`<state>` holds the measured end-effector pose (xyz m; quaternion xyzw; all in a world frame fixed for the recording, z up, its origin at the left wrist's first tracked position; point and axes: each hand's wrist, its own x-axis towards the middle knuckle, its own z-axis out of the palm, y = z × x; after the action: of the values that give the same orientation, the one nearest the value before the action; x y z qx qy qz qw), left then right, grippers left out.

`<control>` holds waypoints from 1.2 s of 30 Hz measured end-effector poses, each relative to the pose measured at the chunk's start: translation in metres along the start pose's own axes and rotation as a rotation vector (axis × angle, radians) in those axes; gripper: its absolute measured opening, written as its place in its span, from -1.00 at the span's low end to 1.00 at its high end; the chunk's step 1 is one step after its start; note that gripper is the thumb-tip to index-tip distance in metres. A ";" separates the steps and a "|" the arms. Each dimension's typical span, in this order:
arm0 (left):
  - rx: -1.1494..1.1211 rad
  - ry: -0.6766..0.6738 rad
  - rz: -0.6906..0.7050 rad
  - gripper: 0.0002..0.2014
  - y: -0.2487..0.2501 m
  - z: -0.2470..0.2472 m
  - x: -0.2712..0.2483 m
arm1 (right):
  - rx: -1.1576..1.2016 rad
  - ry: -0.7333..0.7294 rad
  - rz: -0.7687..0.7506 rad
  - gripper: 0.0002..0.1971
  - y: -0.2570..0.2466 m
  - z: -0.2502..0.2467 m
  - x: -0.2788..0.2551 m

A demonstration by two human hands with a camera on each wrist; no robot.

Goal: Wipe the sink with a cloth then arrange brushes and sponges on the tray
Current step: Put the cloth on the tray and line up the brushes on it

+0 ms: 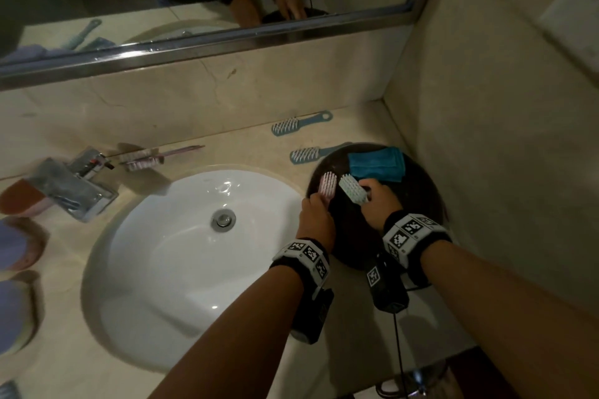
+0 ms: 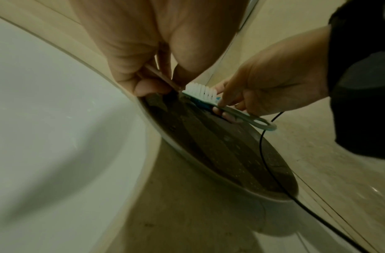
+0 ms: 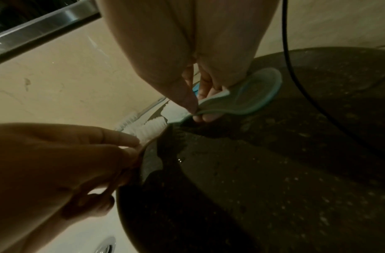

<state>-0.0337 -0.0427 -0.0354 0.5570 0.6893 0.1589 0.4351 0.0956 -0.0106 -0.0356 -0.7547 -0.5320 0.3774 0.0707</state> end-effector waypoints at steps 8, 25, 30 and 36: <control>0.084 -0.020 -0.019 -0.76 0.002 -0.002 0.012 | 0.029 0.009 -0.035 -0.59 -0.012 0.003 0.010; 0.344 -0.092 0.122 -0.67 0.001 -0.022 0.008 | -0.133 -0.070 -0.082 -0.48 -0.015 0.000 0.009; 0.470 -0.072 0.170 -0.48 0.002 -0.050 0.023 | -0.187 -0.054 -0.125 -0.46 -0.035 -0.021 0.018; 0.577 -0.048 0.227 -0.41 0.005 -0.082 0.045 | -0.278 -0.058 -0.255 -0.54 -0.074 -0.040 0.035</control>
<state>-0.0943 0.0213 -0.0045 0.7345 0.6290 -0.0089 0.2547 0.0712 0.0629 0.0134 -0.6725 -0.6721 0.3099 -0.0027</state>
